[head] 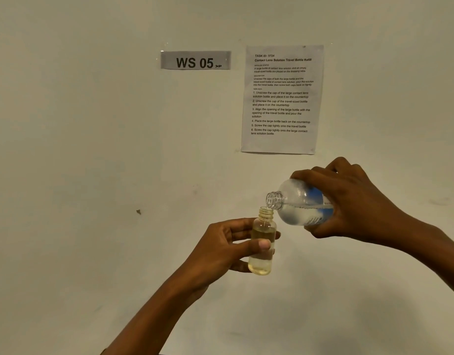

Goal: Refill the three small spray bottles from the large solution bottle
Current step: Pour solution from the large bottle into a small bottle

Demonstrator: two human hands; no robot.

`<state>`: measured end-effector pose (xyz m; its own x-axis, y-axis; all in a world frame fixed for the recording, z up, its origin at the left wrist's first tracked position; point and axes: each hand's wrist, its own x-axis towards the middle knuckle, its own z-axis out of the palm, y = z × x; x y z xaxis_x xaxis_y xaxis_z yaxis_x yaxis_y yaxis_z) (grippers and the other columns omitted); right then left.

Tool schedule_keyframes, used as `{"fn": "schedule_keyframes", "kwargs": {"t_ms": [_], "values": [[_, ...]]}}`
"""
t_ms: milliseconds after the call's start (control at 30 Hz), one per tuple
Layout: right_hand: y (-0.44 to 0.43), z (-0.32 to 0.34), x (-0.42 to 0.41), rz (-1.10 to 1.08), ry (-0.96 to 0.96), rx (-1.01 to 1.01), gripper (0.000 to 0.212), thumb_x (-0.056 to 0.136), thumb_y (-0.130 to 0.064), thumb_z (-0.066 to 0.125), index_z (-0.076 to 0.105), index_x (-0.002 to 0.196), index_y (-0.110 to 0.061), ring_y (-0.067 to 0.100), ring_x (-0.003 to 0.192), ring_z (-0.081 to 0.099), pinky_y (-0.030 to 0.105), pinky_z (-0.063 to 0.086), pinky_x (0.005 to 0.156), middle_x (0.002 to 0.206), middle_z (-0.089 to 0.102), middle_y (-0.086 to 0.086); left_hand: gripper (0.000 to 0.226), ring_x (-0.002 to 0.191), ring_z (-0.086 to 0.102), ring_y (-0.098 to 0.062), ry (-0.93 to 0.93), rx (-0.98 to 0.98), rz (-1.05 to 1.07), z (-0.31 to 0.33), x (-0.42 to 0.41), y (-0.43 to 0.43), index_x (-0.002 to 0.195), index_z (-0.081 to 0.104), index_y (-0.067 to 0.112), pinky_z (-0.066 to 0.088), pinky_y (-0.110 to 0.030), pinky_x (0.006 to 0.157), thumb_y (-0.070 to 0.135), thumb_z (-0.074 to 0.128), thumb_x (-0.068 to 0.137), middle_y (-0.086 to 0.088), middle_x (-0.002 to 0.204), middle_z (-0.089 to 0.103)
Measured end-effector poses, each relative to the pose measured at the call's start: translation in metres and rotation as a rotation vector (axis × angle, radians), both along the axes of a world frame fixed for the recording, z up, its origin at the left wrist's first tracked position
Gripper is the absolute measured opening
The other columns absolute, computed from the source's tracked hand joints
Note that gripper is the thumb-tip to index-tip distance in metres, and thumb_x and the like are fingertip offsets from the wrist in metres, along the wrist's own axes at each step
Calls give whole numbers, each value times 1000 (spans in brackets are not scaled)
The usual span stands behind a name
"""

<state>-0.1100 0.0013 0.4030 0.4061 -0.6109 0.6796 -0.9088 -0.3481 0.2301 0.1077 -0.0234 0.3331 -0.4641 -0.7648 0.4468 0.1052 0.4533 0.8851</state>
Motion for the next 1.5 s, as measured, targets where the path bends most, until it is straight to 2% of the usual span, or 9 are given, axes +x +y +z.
{"fn": "schedule_keyframes", "kwargs": {"t_ms": [133,367,533,1333,1500], "values": [[2,1,2,-18,-26,33,81,59,-35,82,43,130,-27,8,89,25,27,23,74,107,54,-7,27,91,71,-16,-8,7,10,0,0,0,104,65,28,59,-29,70,15,66,80,5,102,74],[2,2,1,-25,-17,41,80,59,-37,81,43,129,-27,8,88,26,28,24,74,108,55,-6,29,94,71,-17,-19,0,29,0,1,-2,109,63,25,59,-33,75,15,65,82,3,105,73],[2,3,2,-32,-16,42,80,60,-37,80,42,130,-30,8,88,24,27,24,76,107,53,-10,27,94,71,-16,-16,-9,33,-1,1,-2,105,64,29,59,-32,74,15,65,82,4,104,73],[-5,0,1,0,-17,39,78,58,-35,81,46,127,-26,13,90,32,30,27,75,105,57,-5,27,92,71,-17,1,3,9,0,2,-4,103,64,29,59,-30,71,14,65,80,4,104,73],[-4,2,0,-19,-11,47,79,60,-37,79,42,129,-29,7,88,24,28,24,75,107,55,-8,27,92,71,-16,-8,-1,12,0,0,-5,105,64,27,59,-30,71,14,65,81,4,103,73]]}}
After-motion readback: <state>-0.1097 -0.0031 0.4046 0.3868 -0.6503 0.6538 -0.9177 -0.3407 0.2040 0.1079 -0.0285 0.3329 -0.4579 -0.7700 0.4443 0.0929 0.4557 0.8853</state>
